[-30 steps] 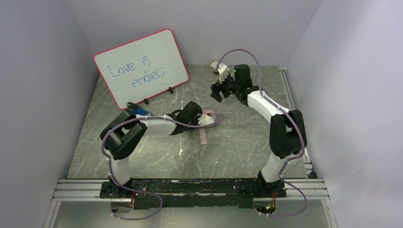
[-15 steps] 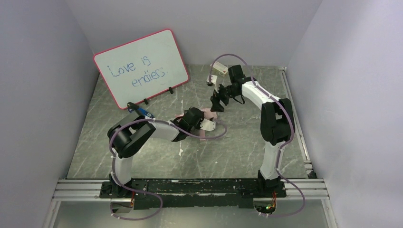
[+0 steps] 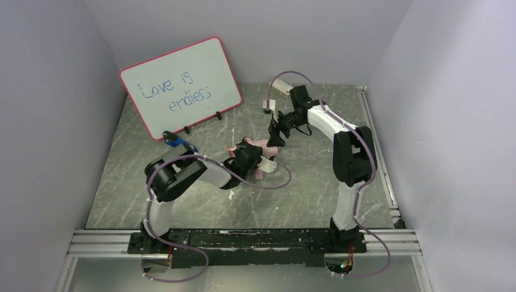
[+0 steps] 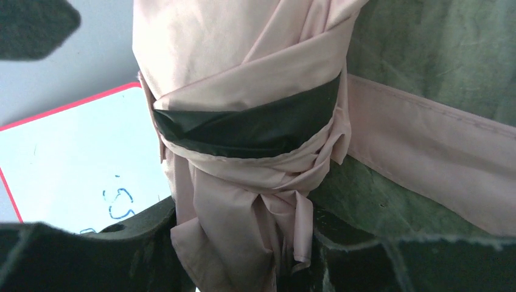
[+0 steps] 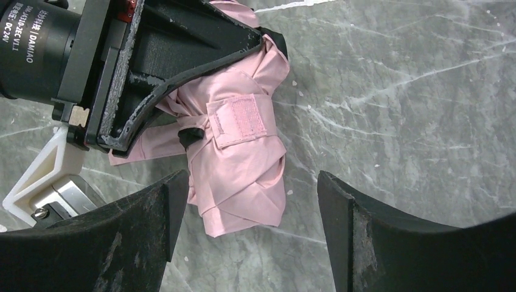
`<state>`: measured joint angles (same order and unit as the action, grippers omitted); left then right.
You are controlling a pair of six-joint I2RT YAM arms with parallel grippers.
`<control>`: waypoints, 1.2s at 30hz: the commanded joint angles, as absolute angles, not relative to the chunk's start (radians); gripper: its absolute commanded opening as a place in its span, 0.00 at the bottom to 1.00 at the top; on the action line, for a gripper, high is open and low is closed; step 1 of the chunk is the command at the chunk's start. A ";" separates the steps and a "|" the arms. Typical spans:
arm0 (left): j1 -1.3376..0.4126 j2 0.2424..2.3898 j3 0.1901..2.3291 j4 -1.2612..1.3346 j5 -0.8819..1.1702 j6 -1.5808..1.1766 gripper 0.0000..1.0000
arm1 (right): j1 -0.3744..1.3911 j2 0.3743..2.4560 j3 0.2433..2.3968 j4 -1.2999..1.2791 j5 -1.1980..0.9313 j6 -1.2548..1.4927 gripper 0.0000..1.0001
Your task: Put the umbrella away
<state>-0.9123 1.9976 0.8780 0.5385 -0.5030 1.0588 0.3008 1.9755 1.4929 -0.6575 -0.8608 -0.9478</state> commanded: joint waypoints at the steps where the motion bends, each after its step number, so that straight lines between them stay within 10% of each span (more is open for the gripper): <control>1: -0.924 2.077 0.825 0.383 -0.484 1.083 0.05 | 0.325 2.014 1.530 -0.662 -0.872 -0.964 0.81; 14: -0.948 2.063 0.782 0.429 -0.487 1.080 0.05 | 0.392 2.121 1.551 -0.679 -0.690 -0.970 0.78; 21: -0.952 2.053 0.782 0.462 -0.490 1.051 0.05 | 0.401 2.155 1.519 -0.665 -0.590 -0.972 0.49; 36: -0.970 1.751 0.761 0.347 -0.307 0.851 0.76 | 0.401 2.109 1.446 -0.544 -0.544 -0.942 0.26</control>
<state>-0.9470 1.8305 0.7788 0.4580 -0.4160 0.9543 0.4099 2.0632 1.4857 -0.6407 -0.7391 -0.9180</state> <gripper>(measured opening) 0.652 0.356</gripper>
